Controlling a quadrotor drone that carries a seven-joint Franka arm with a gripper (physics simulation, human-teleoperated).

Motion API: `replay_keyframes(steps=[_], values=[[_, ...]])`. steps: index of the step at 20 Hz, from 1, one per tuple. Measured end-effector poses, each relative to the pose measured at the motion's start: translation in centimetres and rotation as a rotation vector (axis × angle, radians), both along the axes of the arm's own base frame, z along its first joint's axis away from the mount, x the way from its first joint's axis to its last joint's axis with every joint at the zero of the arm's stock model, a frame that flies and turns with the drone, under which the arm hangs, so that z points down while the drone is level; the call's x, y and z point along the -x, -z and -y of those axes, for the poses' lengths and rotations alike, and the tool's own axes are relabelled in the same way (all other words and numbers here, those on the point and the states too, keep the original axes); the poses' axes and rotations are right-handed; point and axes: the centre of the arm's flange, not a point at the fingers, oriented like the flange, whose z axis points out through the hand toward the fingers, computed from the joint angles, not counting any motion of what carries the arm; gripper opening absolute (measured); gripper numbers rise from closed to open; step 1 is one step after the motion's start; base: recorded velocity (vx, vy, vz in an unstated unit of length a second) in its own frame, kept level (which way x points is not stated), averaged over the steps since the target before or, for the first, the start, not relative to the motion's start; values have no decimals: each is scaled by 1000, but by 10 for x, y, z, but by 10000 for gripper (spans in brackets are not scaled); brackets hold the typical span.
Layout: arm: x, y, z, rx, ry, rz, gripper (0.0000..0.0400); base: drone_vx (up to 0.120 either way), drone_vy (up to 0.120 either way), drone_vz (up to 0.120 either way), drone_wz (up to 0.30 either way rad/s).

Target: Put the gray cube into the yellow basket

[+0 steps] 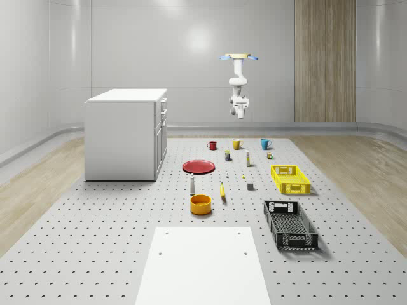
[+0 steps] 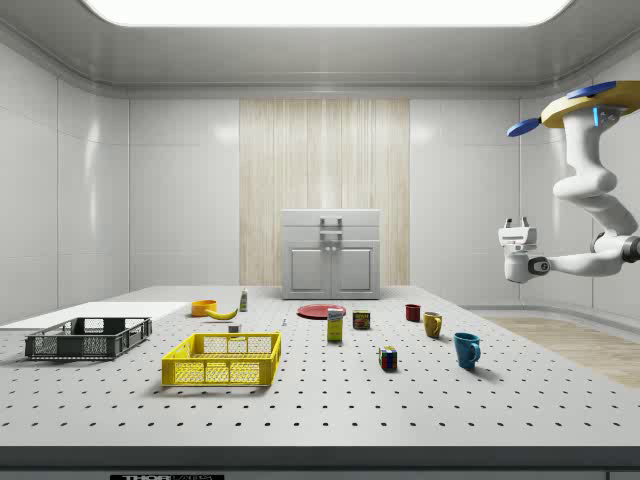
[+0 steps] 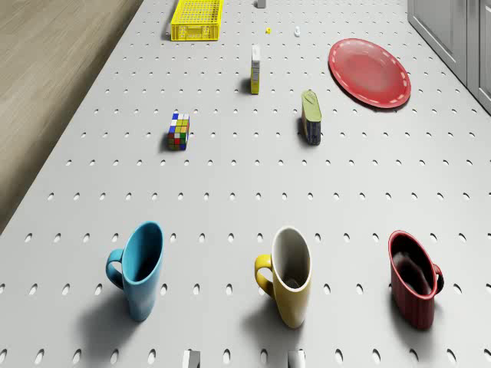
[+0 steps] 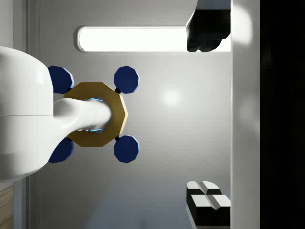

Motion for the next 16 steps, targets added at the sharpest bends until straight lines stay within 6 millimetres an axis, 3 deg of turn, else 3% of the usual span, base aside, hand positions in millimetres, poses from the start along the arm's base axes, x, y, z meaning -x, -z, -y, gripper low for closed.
replay_keyframes(steps=[9,16], values=[[3,-61,0,0,0,7,400,0,0,0,0],[1,-85,0,0,0,13,400,114,0,0,0]])
